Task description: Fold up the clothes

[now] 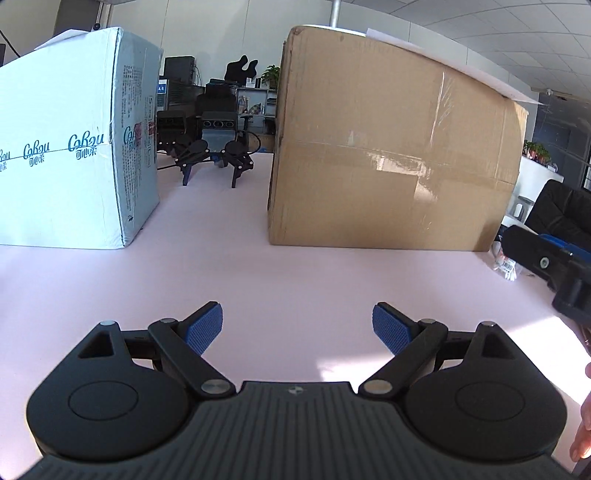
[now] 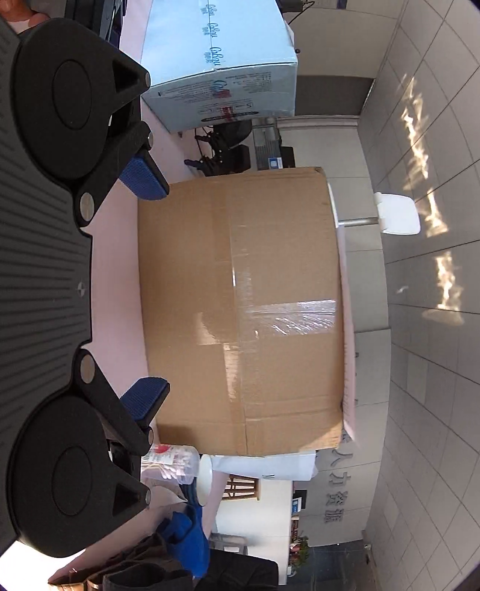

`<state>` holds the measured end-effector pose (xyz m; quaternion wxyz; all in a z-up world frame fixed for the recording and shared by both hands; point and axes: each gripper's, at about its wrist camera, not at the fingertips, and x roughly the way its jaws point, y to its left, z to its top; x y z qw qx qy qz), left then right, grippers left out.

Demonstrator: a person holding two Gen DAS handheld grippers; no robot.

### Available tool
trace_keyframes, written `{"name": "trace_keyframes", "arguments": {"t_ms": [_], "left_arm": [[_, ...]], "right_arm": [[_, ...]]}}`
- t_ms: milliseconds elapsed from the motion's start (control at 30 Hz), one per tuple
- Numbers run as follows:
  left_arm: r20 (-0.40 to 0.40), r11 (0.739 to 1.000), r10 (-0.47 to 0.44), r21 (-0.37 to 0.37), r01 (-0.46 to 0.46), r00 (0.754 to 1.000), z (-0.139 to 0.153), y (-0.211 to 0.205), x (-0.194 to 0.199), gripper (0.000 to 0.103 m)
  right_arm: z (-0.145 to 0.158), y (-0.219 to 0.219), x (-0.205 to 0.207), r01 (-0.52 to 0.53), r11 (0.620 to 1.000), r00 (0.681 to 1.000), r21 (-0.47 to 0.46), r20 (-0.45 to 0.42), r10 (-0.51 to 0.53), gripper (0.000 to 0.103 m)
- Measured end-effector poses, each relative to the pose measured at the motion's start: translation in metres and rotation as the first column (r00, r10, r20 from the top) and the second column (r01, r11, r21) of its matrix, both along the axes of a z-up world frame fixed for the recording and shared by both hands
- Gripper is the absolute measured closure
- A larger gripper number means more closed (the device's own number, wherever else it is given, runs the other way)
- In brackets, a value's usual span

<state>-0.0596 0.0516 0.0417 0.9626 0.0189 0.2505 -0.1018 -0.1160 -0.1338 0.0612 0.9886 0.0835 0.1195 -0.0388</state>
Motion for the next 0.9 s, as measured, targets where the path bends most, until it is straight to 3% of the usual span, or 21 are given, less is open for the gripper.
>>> {"name": "trace_keyframes", "arguments": {"t_ms": [100,200,333,400,533,633,900], "left_arm": [[0.022,0.998,0.001,0.065,-0.003,1.0,-0.011,-0.005,-0.002,0.015],[-0.048,1.0,-0.011,0.015,0.012,0.999,-0.018,-0.002,0.005,0.015],[-0.105,0.998,0.058,0.024,-0.055,0.993,-0.029,0.002,0.015,0.015],[-0.125,0.997,0.075,0.042,-0.07,0.989,-0.032,0.002,0.018,0.015],[-0.175,0.997,0.075,0.042,-0.069,0.982,-0.039,0.003,0.023,0.015],[-0.16,0.995,0.082,0.077,-0.07,0.984,-0.041,-0.001,0.021,0.015],[-0.154,0.995,0.085,0.073,-0.074,0.984,-0.043,-0.001,0.02,0.01]], "right_arm": [[-0.014,-0.002,0.02,0.063,0.998,0.994,0.016,-0.094,-0.061,0.0],[-0.02,0.001,0.035,0.112,0.991,0.975,-0.074,-0.185,-0.124,0.0],[-0.018,0.004,0.046,0.113,0.986,0.958,-0.122,-0.251,-0.141,0.0],[-0.042,0.022,0.047,0.087,0.985,0.948,-0.152,-0.291,-0.129,0.0],[-0.049,0.028,0.059,0.029,0.982,0.919,-0.184,-0.381,-0.099,0.0],[-0.051,0.024,0.063,0.018,0.986,0.907,-0.165,-0.413,-0.086,0.0],[-0.063,0.016,0.066,0.014,0.997,0.904,-0.076,-0.425,-0.045,0.0]]}}
